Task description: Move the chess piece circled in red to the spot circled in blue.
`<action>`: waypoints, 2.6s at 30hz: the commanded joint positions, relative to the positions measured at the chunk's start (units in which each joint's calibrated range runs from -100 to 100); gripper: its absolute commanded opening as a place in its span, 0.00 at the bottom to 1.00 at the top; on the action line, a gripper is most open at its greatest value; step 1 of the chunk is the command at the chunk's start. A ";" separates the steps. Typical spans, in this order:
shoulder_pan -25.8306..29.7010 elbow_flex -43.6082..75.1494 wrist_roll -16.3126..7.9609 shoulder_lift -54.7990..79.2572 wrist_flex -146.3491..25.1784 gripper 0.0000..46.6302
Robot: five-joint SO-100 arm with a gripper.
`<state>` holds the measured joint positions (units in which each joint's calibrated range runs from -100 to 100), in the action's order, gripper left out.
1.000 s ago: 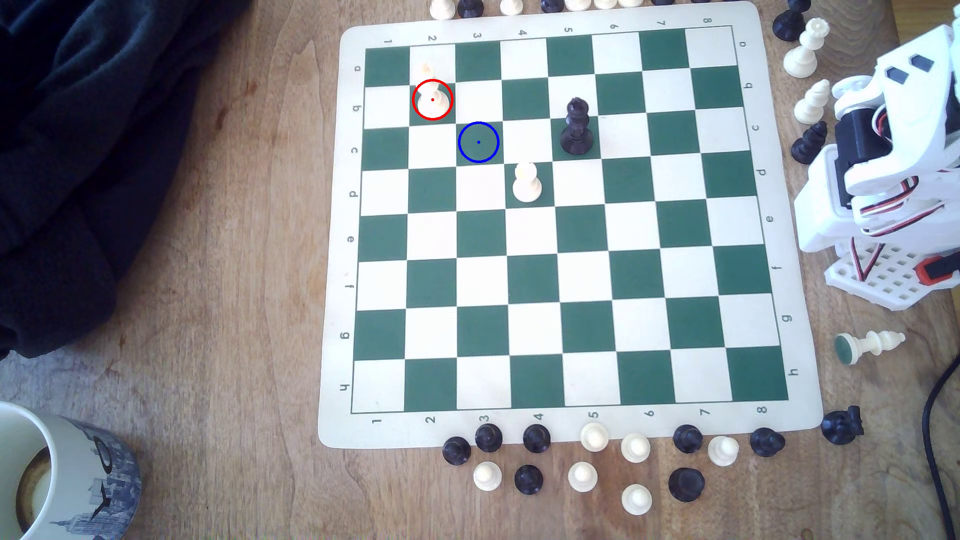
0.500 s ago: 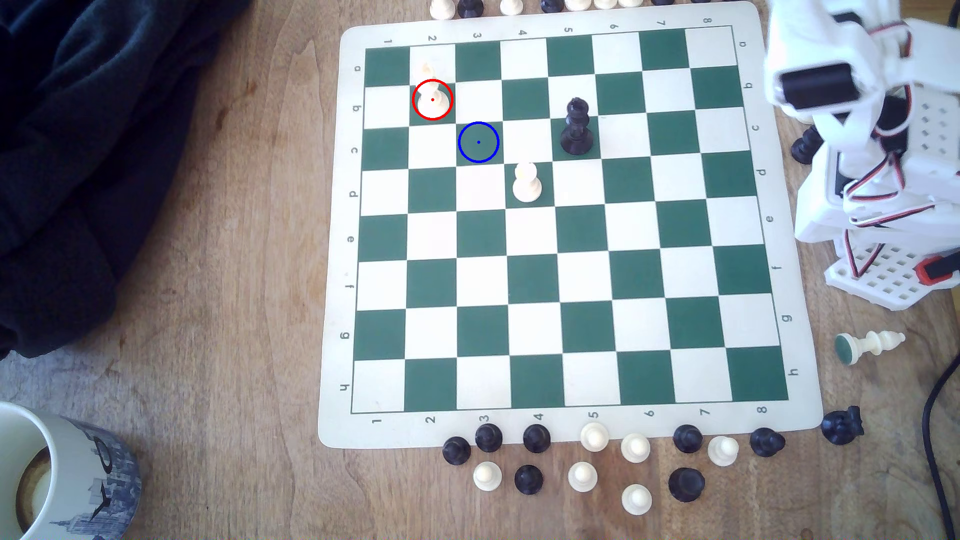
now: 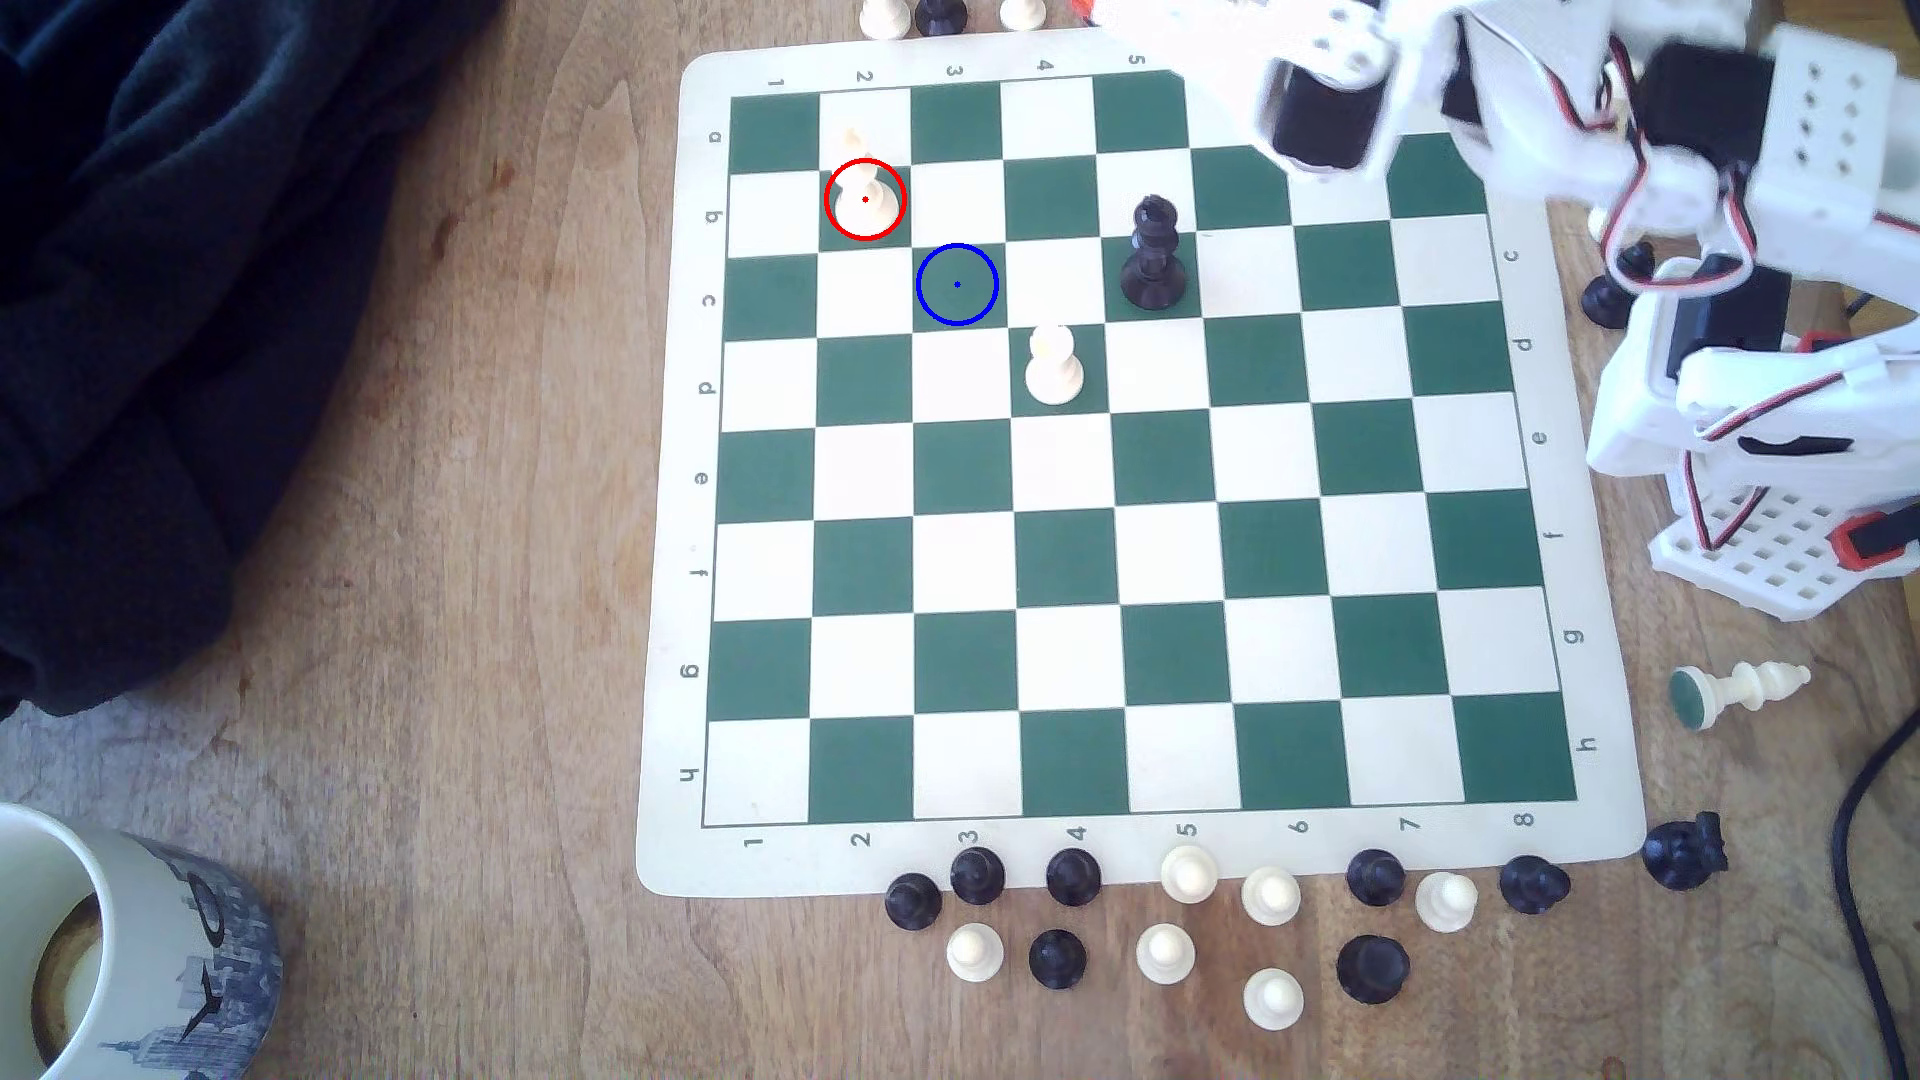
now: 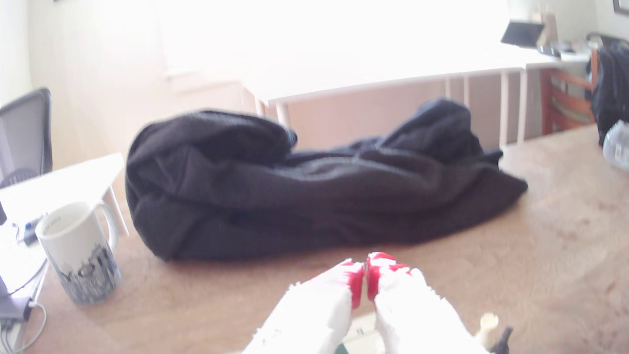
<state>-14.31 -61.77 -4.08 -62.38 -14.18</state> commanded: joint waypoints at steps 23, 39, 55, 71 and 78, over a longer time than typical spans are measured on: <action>-2.08 69.39 -7.47 56.61 -42.90 0.31; -3.72 85.71 -6.50 75.79 -42.25 0.41; -3.80 91.51 -6.50 85.98 -39.79 0.42; -3.41 92.23 -6.89 89.54 -37.41 0.38; -3.02 92.23 -6.89 89.97 -37.66 0.38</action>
<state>-17.99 24.54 -10.82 29.62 -52.51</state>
